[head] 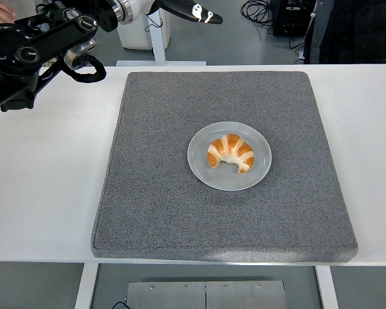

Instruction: Place the bread on the plate

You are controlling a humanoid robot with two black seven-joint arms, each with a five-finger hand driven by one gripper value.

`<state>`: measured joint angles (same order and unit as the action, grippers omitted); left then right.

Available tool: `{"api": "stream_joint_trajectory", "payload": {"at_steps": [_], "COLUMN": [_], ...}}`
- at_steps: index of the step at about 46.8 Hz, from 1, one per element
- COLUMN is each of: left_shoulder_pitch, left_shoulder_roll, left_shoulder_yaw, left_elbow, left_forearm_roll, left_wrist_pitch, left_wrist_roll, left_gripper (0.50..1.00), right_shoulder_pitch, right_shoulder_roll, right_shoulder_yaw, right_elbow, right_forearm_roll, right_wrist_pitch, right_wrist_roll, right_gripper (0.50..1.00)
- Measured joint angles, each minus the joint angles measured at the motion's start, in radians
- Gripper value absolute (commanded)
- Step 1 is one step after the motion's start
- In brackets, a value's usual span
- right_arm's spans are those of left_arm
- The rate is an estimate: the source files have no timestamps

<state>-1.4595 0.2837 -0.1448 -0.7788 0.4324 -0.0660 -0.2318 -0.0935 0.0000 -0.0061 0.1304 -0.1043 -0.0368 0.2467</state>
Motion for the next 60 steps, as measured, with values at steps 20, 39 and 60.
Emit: {"api": "stream_joint_trajectory", "payload": {"at_steps": [20,39,60], "left_shoulder_pitch": [0.156,0.265,0.324], "left_shoulder_roll": [-0.039,-0.233,-0.284], "left_shoulder_yaw": [-0.252,-0.418,-0.458], "left_elbow": [0.174,0.353,0.418], "left_forearm_roll": [-0.244,-0.358,-0.466], "left_wrist_pitch": [0.001,-0.01,-0.012], "left_wrist_roll": [0.032,0.039,-0.009], "left_gripper": [0.995,0.995,0.995], "right_shoulder_pitch": [0.001,0.0,0.0], "right_shoulder_roll": [0.0,0.0,0.0], "right_shoulder_yaw": [0.0,0.001,-0.004], "right_elbow": [0.001,0.006,0.002], "right_forearm_roll": [0.0,0.0,0.0], "right_wrist_pitch": [0.0,0.005,0.003], "right_wrist_roll": [0.0,-0.001,0.0], "right_gripper": [1.0,1.0,1.0]}}
